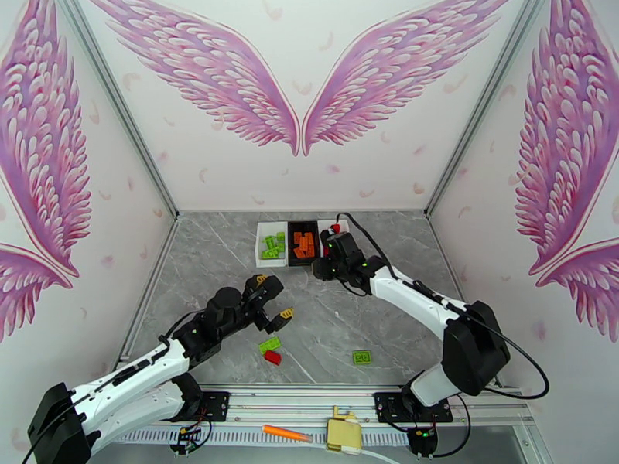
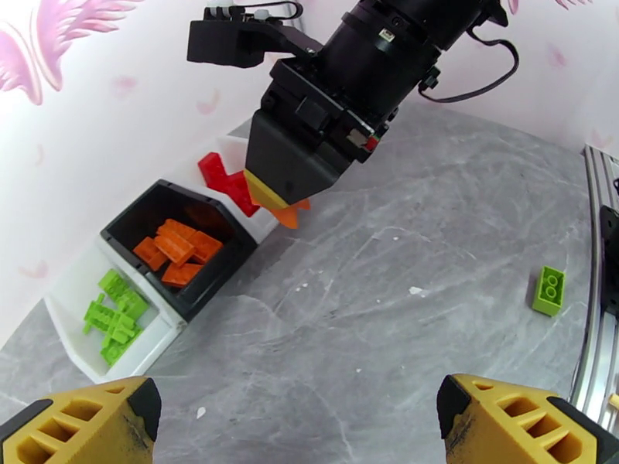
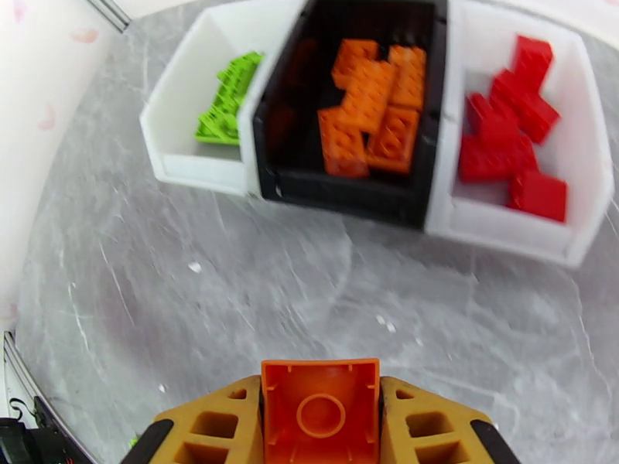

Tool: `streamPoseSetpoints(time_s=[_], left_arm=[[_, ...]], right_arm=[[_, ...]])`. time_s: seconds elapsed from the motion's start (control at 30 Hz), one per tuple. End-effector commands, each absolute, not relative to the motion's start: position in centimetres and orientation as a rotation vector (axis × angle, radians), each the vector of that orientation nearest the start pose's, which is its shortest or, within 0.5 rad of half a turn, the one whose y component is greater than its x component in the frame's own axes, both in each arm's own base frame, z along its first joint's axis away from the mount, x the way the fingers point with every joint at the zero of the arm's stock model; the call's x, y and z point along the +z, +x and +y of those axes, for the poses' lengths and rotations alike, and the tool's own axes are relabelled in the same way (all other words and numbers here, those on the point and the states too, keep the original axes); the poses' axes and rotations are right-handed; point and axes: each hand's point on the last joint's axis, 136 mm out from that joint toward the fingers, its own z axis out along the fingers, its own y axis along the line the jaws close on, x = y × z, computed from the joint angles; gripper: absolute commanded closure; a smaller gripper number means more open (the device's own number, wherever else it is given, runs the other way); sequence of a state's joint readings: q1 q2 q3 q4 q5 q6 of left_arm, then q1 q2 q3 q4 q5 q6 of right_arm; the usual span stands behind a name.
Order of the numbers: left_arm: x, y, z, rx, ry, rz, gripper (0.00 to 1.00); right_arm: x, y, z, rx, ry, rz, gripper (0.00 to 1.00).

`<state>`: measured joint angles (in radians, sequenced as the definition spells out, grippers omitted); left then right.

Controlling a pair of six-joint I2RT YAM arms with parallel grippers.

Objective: Sort the legos into containers by color

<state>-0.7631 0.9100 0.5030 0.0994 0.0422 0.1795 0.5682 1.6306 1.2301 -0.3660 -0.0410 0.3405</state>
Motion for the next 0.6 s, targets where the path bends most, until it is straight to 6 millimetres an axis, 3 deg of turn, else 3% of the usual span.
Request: streamPoseSetpoints(time_s=[0.0, 0.33, 0.57], left_arm=[[21.2, 25.0, -23.1, -0.421, 0.778, 1.684, 0.01], [21.2, 25.5, -22.5, -0.388, 0.749, 1.699, 0.01], [21.3, 26.0, -22.9, -0.369, 0.775, 1.703, 0.01]], right_arm=[[18.3, 41.9, 27.9, 0.516, -0.335, 2.281, 0.69], [15.5, 50.4, 29.2, 0.495, -0.229, 2.296, 0.69], [13.2, 53.8, 29.9, 0.511, -0.205, 2.316, 0.68]])
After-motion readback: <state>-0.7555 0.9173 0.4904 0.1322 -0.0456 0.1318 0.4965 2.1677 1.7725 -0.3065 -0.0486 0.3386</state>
